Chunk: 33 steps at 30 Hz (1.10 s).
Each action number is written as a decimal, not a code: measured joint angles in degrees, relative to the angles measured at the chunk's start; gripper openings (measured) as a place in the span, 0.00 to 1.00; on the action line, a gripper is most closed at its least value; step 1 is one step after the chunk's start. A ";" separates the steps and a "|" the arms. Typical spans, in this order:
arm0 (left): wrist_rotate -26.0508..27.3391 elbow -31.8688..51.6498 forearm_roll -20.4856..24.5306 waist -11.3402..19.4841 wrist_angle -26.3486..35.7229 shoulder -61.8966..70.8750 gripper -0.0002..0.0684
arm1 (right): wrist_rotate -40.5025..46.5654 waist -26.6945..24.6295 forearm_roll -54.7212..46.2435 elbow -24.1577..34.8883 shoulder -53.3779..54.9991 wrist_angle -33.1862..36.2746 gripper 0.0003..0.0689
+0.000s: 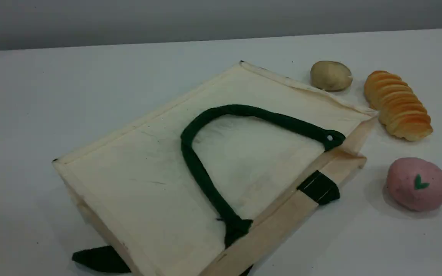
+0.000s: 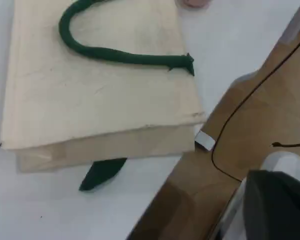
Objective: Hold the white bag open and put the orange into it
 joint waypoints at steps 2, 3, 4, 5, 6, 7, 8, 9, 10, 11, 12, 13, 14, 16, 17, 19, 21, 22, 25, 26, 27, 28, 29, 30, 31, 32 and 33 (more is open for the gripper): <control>0.00 0.00 0.00 0.00 0.00 0.00 0.02 | 0.00 -1.85 0.00 0.00 0.00 0.05 0.07; 0.00 0.00 0.00 0.00 0.00 0.00 0.03 | 0.00 -3.30 0.00 0.00 0.00 0.05 0.08; -0.02 0.00 0.00 0.00 0.00 0.00 0.03 | 0.00 -4.97 0.00 0.00 0.00 0.05 0.08; -0.07 0.00 0.00 0.00 0.00 0.00 0.03 | 0.00 -6.45 0.00 0.00 0.00 0.05 0.08; -0.07 0.00 0.00 0.00 0.00 0.00 0.03 | 0.00 -8.29 0.00 0.00 0.00 0.05 0.08; -0.07 -0.03 0.00 0.00 0.00 0.00 0.03 | 0.00 -10.06 0.00 0.00 0.00 0.05 0.08; -0.12 -0.03 0.00 0.00 0.00 0.00 0.03 | 0.00 -11.48 0.00 0.00 0.00 0.05 0.08; -0.12 -0.03 0.00 0.33 0.00 0.00 0.03 | 0.00 -13.02 0.00 0.00 0.00 0.05 0.08; -0.12 -0.03 0.00 0.94 0.00 0.00 0.04 | 0.00 -14.43 0.00 0.00 0.00 0.05 0.09; -0.06 -0.03 -0.05 1.65 0.00 0.00 0.04 | 0.00 -15.69 0.00 0.00 0.00 0.05 0.09; -0.06 -0.03 -0.05 2.76 0.00 0.07 0.04 | 0.00 -16.69 0.00 0.00 0.00 0.05 0.09; -0.06 -0.03 -0.05 4.13 0.00 0.07 0.04 | 0.00 -17.90 0.00 0.00 0.00 0.05 0.09; -0.06 -0.03 -0.05 5.78 0.00 0.07 0.04 | 0.00 -19.13 0.00 0.00 0.00 0.05 0.10; 0.00 -0.03 -0.05 9.35 0.00 0.07 0.04 | 0.00 -21.50 0.00 0.00 0.00 0.05 0.10; 0.00 -0.03 -0.05 11.57 0.00 0.07 0.04 | 0.00 -22.69 0.00 0.00 0.00 0.05 0.10; 0.00 -0.03 -0.05 15.95 0.00 0.07 0.05 | 0.00 -24.67 0.00 0.00 0.00 0.05 0.10; 0.00 -0.03 -0.05 21.10 -0.05 0.07 0.05 | 0.00 -26.57 0.00 0.00 0.00 0.05 0.11; 0.05 -0.03 -0.05 23.27 -0.05 0.07 0.05 | 0.00 -27.40 0.00 0.00 0.00 0.05 0.11; 0.05 -0.03 -0.05 31.03 -0.05 0.07 0.06 | 0.00 -28.27 -0.06 0.00 0.00 0.05 0.11; 0.05 -0.03 -0.05 33.10 -0.05 0.07 0.06 | 0.00 -28.27 -0.06 0.00 0.00 0.05 0.12; 0.05 -0.03 -0.05 35.53 -0.05 0.07 0.06 | 0.00 -28.27 -0.06 0.00 0.00 0.05 0.12; 0.05 -0.03 -0.05 37.90 -0.05 0.07 0.06 | 0.00 -28.27 -0.06 0.00 0.00 0.05 0.12; 0.05 -0.03 -0.05 39.82 -0.05 0.07 0.06 | 0.00 -28.27 -0.06 0.00 0.00 0.05 0.12; 0.05 -0.03 -0.05 42.05 -0.05 0.07 0.06 | 0.00 -28.27 -0.06 0.00 0.00 0.05 0.12; 0.05 -0.03 -0.05 44.15 -0.05 -0.06 0.06 | 0.00 -28.27 -0.06 0.00 0.00 0.05 0.13; 0.05 -0.03 -0.05 46.13 -0.05 -0.19 0.06 | 0.00 -28.27 -0.06 0.00 0.00 0.05 0.13; 0.05 -0.03 -0.05 47.68 -0.05 -0.63 0.07 | 0.00 -28.22 -0.06 0.00 0.00 0.05 0.13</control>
